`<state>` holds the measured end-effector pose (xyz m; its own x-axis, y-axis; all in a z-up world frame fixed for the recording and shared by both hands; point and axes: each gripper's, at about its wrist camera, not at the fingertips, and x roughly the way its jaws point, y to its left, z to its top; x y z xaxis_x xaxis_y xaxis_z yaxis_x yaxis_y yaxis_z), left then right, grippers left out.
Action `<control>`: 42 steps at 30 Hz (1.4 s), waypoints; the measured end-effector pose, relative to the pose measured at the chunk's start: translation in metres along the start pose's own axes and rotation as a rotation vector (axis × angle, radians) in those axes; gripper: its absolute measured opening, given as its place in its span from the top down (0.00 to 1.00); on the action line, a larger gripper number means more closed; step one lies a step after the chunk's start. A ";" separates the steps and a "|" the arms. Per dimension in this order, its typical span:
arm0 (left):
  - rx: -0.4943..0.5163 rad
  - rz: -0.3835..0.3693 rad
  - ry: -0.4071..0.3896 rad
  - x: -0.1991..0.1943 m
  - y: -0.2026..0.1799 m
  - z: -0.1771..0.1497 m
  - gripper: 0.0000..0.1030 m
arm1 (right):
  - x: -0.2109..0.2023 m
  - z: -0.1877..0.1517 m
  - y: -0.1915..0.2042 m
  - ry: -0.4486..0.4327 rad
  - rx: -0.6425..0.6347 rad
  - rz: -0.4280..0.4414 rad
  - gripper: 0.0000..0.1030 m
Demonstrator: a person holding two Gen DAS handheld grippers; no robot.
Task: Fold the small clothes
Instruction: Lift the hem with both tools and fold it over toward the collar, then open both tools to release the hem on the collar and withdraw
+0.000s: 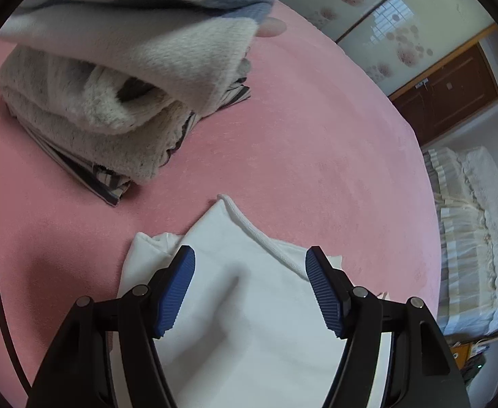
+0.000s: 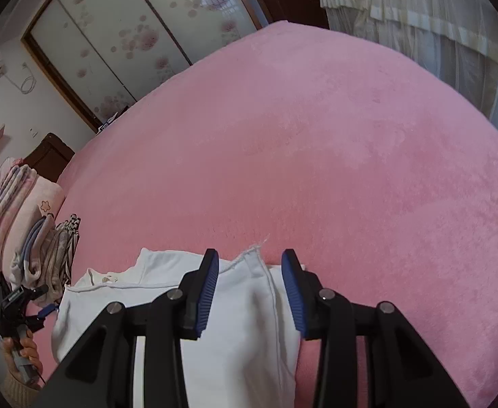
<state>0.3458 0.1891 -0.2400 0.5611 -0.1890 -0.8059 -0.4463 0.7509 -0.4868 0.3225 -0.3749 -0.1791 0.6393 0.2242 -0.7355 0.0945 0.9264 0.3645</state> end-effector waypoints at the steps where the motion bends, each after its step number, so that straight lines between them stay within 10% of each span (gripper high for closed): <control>1: 0.023 0.009 -0.009 -0.002 -0.006 -0.001 0.36 | -0.002 0.000 0.004 -0.008 -0.019 -0.006 0.63; 18: 0.557 0.146 0.002 0.033 -0.120 -0.090 0.21 | 0.032 -0.061 0.137 0.100 -0.381 0.091 0.77; 29: 0.594 0.240 0.016 0.076 -0.143 -0.099 0.21 | 0.101 -0.078 0.182 0.204 -0.367 0.093 0.89; 42: 0.553 0.343 -0.047 0.080 -0.109 -0.060 0.15 | 0.105 -0.033 0.097 0.141 -0.258 -0.150 0.94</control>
<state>0.3972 0.0545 -0.2715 0.4860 0.1379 -0.8630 -0.1882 0.9808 0.0507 0.3731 -0.2516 -0.2397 0.5196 0.1021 -0.8483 -0.0282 0.9943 0.1024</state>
